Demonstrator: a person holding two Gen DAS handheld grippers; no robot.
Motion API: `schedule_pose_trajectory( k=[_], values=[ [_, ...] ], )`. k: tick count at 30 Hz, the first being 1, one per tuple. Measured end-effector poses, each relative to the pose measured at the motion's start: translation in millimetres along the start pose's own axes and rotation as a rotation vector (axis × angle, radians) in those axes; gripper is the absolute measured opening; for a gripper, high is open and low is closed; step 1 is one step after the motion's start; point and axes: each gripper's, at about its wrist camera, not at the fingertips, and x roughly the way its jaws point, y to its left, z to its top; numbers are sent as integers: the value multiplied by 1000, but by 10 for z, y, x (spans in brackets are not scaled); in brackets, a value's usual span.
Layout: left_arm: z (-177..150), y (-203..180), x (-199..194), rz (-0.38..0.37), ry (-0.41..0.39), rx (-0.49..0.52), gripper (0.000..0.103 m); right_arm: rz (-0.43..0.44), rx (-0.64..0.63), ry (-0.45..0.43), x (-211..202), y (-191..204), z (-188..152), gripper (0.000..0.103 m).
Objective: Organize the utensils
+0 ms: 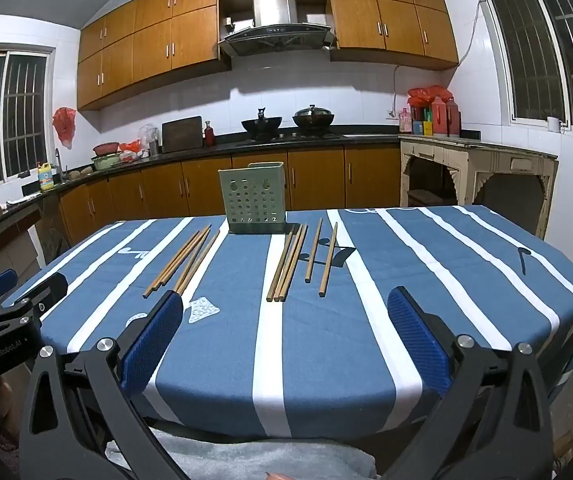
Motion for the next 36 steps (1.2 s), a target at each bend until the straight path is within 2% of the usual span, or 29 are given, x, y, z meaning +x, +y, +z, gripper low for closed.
schedule_pose_trajectory(
  k=[36],
  values=[
    [0, 1, 4, -2, 13, -3, 99, 0, 5, 5, 23, -13, -29, 101]
  ],
)
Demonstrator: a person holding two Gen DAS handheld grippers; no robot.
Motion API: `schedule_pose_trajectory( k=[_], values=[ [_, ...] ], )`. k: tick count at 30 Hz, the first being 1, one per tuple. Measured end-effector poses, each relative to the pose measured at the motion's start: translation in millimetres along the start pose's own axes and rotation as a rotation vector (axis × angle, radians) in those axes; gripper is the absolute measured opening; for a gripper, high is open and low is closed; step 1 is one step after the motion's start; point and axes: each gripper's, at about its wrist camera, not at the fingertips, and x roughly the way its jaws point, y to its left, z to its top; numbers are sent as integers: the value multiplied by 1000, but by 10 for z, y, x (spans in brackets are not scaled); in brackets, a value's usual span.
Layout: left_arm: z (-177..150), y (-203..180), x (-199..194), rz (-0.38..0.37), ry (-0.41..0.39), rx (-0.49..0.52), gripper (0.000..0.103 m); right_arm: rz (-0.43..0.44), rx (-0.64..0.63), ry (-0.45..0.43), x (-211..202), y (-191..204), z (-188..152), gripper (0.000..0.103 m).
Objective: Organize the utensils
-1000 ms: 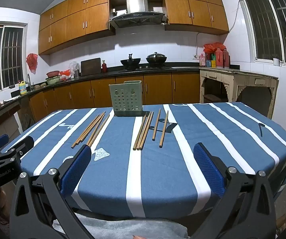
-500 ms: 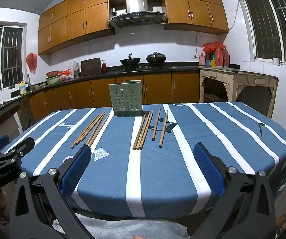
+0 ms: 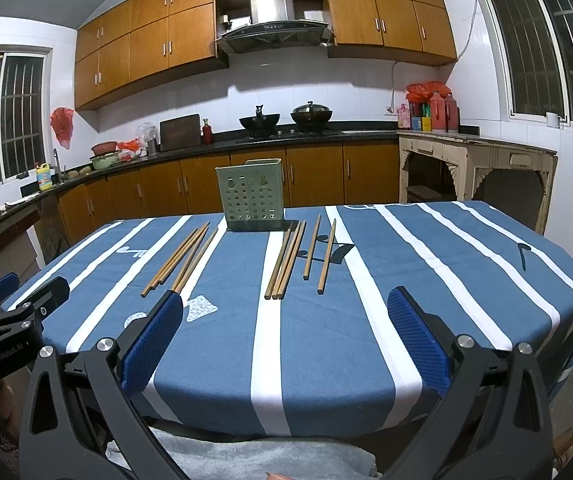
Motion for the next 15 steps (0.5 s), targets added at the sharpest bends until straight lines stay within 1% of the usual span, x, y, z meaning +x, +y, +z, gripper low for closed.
schedule_pose_trajectory(
  k=[15],
  values=[
    [-4, -19, 2, 1, 3, 0, 99, 0, 2, 3, 5, -4, 5, 101]
  ],
)
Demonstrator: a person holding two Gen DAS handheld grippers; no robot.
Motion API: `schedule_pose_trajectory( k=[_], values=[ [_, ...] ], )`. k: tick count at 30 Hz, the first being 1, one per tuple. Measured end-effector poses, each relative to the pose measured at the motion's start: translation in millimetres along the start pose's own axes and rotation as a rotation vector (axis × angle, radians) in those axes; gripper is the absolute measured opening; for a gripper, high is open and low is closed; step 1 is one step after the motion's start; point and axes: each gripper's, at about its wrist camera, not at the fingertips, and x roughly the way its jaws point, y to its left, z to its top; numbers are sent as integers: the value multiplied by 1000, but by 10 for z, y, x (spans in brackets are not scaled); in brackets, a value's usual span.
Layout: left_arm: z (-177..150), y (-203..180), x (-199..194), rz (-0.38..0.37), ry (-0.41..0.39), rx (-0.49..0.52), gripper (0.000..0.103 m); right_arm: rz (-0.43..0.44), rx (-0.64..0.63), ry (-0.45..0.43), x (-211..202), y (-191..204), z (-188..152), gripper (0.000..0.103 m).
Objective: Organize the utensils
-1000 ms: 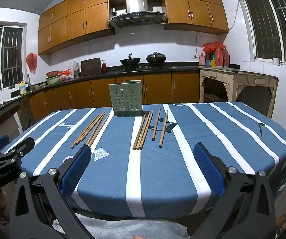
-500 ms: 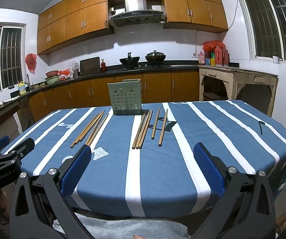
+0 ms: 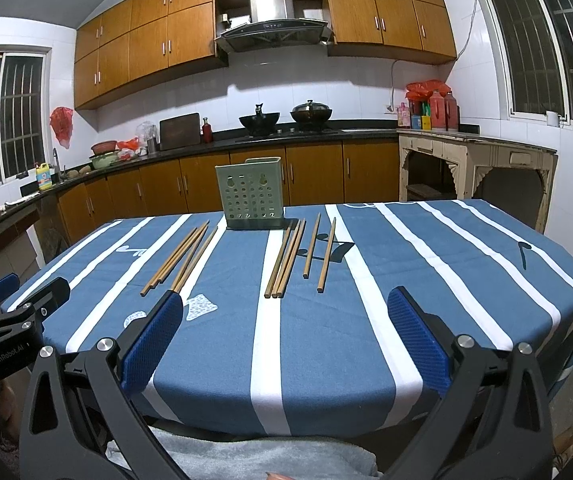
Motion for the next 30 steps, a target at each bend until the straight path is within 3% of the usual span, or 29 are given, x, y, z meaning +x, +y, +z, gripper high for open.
schedule_pose_trajectory(
  k=[30],
  values=[
    [-49, -7, 68, -1, 9, -1, 99, 0, 2, 6, 13, 0, -4, 101]
  ],
)
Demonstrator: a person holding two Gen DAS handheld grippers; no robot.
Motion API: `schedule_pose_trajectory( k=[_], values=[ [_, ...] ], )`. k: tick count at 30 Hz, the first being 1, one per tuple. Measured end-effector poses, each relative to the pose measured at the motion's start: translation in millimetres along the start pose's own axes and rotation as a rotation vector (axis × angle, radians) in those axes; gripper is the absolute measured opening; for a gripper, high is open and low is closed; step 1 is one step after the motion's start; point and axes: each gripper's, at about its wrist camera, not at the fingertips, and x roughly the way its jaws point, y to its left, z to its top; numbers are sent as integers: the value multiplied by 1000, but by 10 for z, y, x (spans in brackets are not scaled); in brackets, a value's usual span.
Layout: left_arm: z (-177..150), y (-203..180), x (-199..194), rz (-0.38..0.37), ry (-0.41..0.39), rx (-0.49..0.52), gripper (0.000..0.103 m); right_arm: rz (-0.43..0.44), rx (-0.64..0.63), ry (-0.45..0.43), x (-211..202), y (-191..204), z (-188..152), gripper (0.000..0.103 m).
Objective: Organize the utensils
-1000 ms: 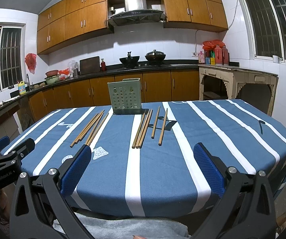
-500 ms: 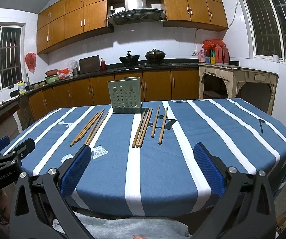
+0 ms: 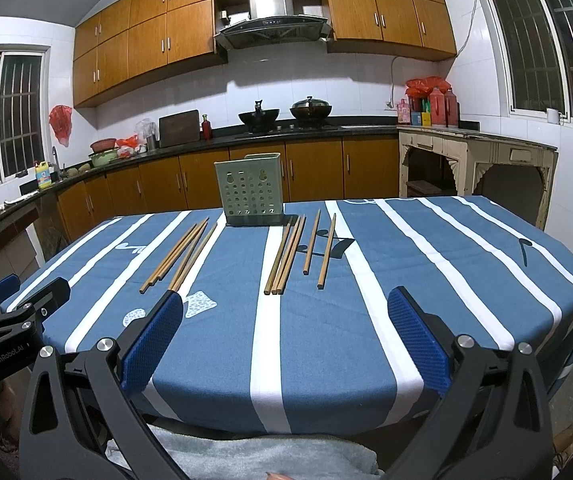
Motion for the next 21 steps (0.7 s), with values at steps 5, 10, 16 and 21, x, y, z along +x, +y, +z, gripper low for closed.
schedule_pose_trajectory(
  k=[5, 10, 16, 21],
  values=[
    [-58, -18, 8, 0, 1, 0, 99, 0, 0, 1, 0, -37, 4, 101],
    [-95, -11, 98, -1, 5, 0, 99, 0, 2, 3, 0, -47, -1, 101],
    [-114, -24, 126, 3, 29, 4, 99, -5, 9, 24, 53, -47, -145, 101],
    [-140, -31, 159, -6, 59, 13, 99, -7, 23, 51, 95, -56, -149, 101]
  ],
)
